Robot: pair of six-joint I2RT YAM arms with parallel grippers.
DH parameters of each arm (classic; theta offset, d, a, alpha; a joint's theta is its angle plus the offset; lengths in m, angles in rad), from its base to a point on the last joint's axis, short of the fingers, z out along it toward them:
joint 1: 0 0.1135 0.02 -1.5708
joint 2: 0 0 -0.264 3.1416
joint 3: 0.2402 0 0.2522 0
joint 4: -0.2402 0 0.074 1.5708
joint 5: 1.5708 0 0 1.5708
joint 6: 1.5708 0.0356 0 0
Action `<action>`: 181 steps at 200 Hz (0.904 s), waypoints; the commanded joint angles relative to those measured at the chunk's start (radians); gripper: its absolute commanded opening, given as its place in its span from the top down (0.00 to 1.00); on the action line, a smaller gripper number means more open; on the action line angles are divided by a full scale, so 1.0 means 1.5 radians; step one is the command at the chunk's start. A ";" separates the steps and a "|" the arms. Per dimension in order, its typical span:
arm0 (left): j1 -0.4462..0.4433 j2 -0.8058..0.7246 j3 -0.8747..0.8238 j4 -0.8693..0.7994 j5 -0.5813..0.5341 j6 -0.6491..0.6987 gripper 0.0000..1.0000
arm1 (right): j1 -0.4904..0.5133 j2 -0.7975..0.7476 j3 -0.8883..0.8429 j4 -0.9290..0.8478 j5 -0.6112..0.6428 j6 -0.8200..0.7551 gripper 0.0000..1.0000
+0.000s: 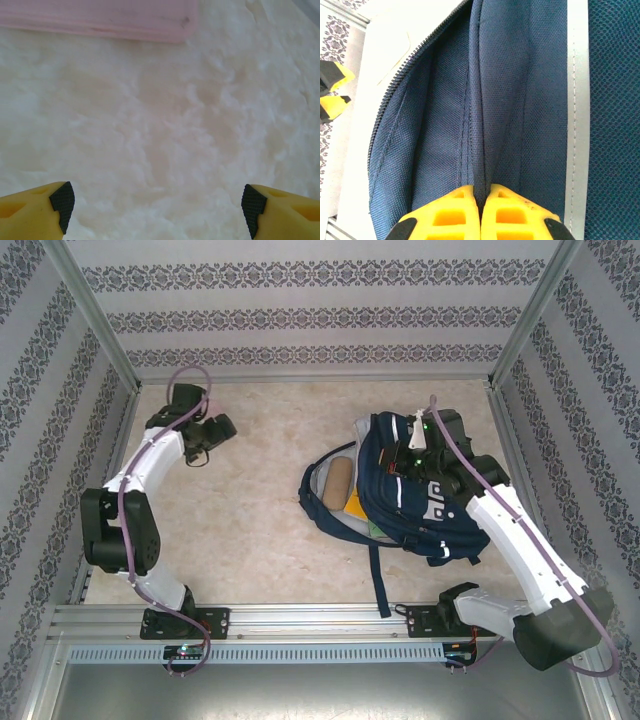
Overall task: Pack the student bag
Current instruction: Move the pencil case to the center of the table.
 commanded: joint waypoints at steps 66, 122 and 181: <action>0.106 0.193 0.186 0.088 0.072 -0.023 0.12 | 0.023 0.032 0.050 0.072 -0.019 0.007 1.00; 0.154 0.381 0.368 0.090 0.128 -0.067 0.13 | 0.025 0.044 0.065 0.061 0.001 0.012 1.00; 0.159 0.501 0.450 0.021 0.168 -0.121 0.17 | 0.025 0.065 0.080 0.058 0.015 0.011 1.00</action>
